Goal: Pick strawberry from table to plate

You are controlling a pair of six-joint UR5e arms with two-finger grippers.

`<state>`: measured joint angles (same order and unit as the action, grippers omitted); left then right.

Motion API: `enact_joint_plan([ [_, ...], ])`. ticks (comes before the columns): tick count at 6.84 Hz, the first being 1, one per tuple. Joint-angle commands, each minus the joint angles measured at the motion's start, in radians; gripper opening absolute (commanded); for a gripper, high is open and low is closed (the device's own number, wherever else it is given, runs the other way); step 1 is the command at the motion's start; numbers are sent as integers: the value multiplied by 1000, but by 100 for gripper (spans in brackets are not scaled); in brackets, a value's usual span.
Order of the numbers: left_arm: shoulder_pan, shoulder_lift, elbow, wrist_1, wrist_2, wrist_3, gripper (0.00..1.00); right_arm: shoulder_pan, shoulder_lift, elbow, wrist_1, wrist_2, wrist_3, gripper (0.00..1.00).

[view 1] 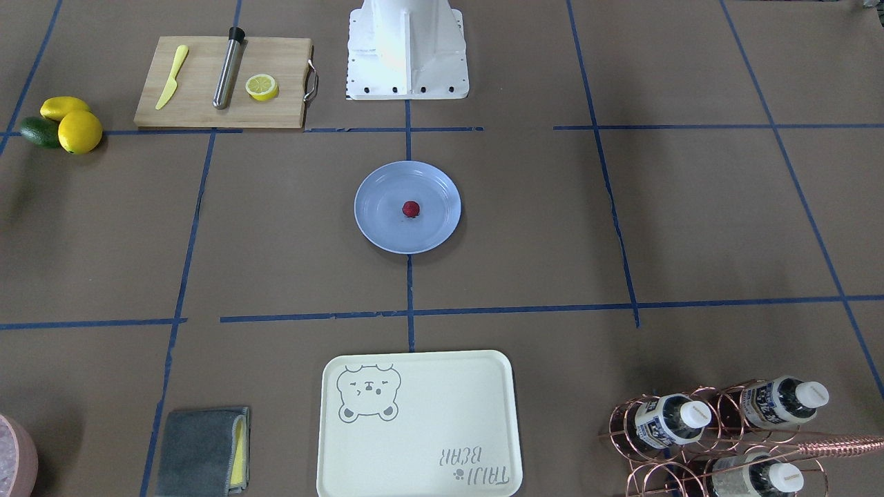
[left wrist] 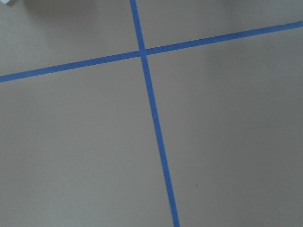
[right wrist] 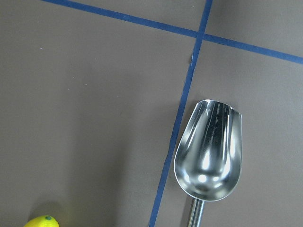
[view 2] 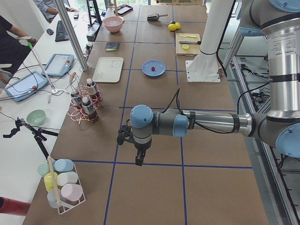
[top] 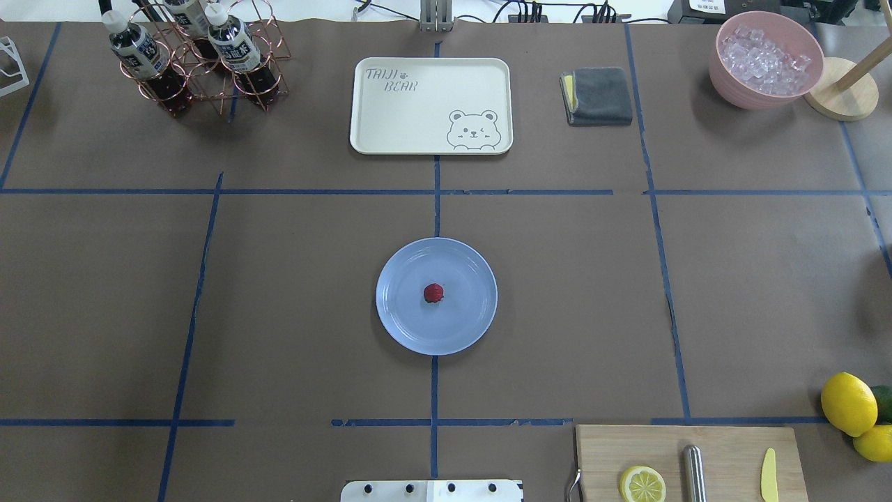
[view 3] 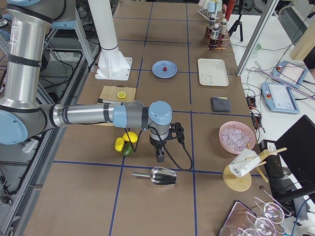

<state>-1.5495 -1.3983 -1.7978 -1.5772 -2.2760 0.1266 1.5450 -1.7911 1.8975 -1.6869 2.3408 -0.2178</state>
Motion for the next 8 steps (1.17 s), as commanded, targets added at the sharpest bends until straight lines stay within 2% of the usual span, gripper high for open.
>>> enact_joint_plan([
  [1, -1, -2, 32, -9, 14, -1, 100, 0, -1, 0, 0, -6, 0, 100],
  [5, -1, -4, 31, -4, -126, -8, 100, -8, 10, 2, -42, -26, 18, 100],
  [8, -1, -10, 25, -9, -125, -1, 100, -32, 71, -43, -69, -28, 38, 100],
])
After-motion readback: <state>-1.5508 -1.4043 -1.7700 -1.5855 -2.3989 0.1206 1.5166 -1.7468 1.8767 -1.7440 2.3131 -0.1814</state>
